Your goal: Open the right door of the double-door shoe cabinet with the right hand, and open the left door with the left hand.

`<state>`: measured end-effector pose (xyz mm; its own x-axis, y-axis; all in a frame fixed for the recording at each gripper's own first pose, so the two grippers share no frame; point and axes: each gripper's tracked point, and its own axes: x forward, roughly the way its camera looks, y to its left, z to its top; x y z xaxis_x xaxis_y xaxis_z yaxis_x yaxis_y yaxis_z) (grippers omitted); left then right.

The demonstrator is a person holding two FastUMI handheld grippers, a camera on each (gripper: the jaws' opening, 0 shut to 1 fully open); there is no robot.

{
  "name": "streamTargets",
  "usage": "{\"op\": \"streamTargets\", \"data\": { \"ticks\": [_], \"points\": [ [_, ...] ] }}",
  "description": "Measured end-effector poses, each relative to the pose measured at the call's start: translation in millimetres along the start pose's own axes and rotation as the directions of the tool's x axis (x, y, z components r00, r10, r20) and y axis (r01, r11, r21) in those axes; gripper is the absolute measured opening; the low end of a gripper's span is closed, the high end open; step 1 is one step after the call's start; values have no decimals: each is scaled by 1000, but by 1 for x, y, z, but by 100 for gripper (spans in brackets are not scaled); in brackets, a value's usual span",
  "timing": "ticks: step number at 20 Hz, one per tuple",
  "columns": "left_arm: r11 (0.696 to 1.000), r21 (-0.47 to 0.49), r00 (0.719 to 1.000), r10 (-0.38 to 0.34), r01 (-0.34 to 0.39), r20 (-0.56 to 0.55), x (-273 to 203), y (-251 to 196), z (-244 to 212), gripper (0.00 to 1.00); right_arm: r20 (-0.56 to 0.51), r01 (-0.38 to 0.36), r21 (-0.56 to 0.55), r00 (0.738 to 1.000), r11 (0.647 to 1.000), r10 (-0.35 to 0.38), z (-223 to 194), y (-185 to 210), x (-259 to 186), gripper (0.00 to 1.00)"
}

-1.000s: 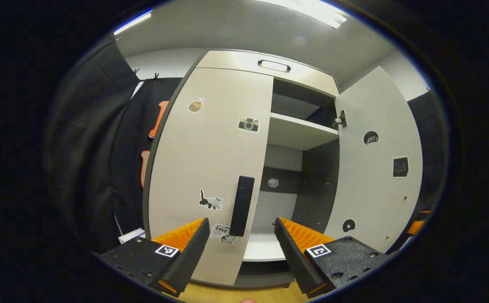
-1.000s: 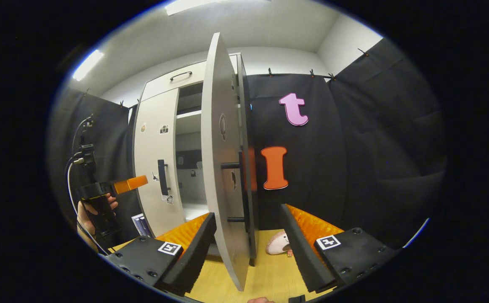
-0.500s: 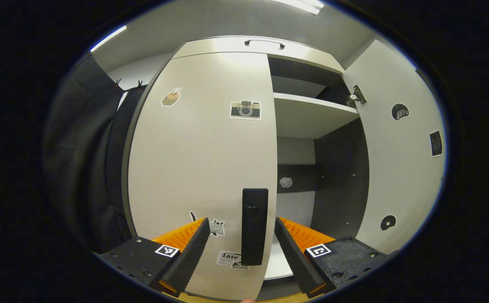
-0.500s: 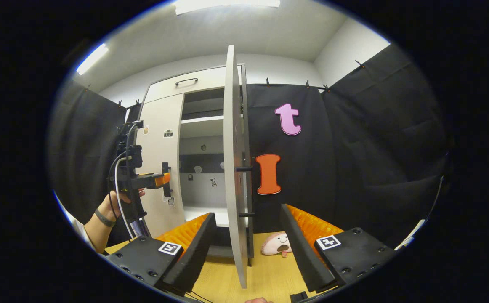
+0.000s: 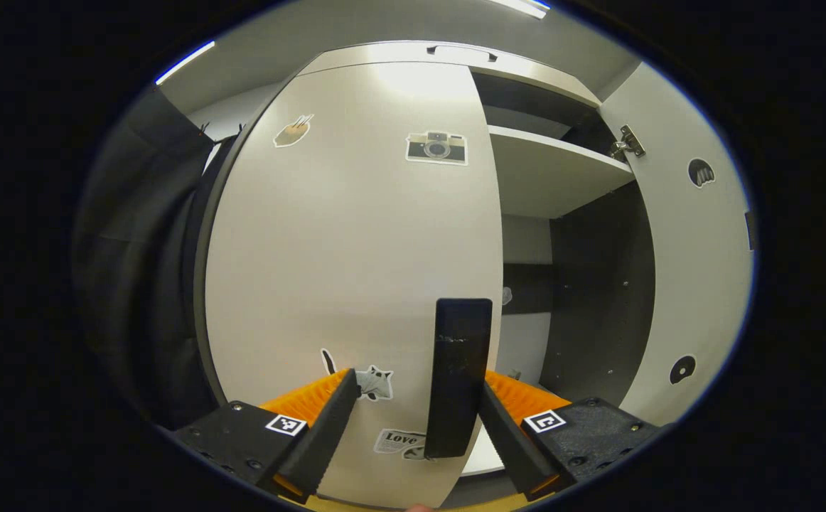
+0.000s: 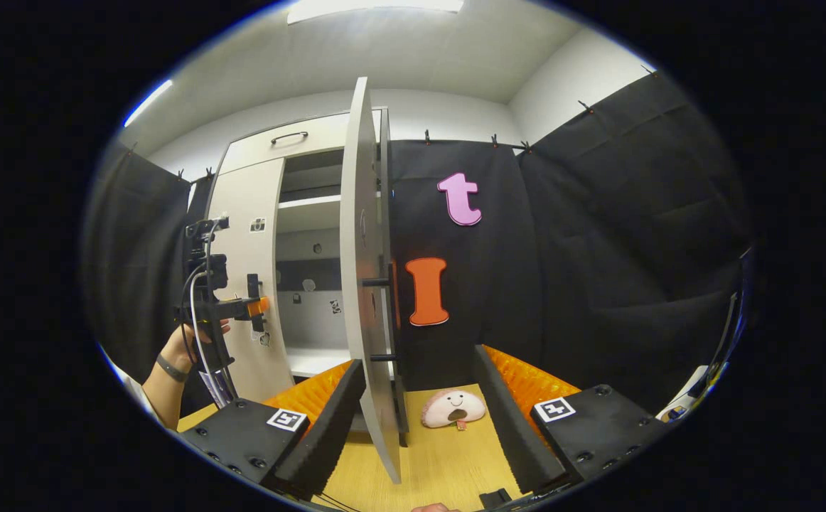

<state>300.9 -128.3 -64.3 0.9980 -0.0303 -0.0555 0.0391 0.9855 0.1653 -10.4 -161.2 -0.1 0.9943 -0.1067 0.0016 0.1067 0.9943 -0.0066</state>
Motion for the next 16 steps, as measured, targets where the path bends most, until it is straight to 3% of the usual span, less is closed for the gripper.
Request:
{"op": "streamTargets", "data": {
  "ticks": [2, 3, 4, 5, 6, 9, 10, 11, 12, 13, 16],
  "points": [
    [1000, -7, 1000, 0, 0, 5, -1, 0, 1, 96, -14, 1, -12, 1000, 1000, -2, -5, -1, 5, 100],
    [1000, -12, 1000, 2, -1, 7, -2, 0, 1, 95, -18, -3, -18, 1000, 1000, 2, -6, 0, 7, 93],
    [1000, -13, 1000, 3, -3, 4, -1, 0, 0, 95, -22, -12, -23, 1000, 1000, 12, -8, 3, 9, 93],
    [1000, -15, 1000, 4, -4, 0, 0, 0, 0, 95, -29, -24, -28, 999, 999, 23, -10, 7, 10, 100],
    [1000, -14, 1000, 3, -3, -2, -1, 0, 0, 94, -36, -33, -35, 999, 999, 32, -11, 10, 12, 93],
    [1000, -3, 1000, -4, 4, -12, 0, -2, 0, 95, -37, -44, -66, 998, 997, 42, -12, 13, 13, 100],
    [999, -14, 999, -41, 41, -18, -1, -11, -1, 92, -38, -43, -80, 998, 996, 40, -13, 14, 12, 93],
    [991, -57, 992, -125, 124, -16, -4, -31, -2, 85, -40, -36, -94, 999, 995, 33, -15, 12, 12, 100],
    [993, -57, 995, -100, 99, -9, -10, -29, 0, 57, -38, -25, -108, 999, 994, 21, -16, 10, 11, 94],
    [992, -44, 993, -120, 120, -10, -3, -36, -1, 29, -35, -16, -117, 999, 993, 12, -15, 8, 9, 100],
    [988, -56, 989, -147, 145, -30, -7, -28, -3, 27, -33, -20, -100, 999, 995, 17, -14, 11, 6, 99]
  ]
}}
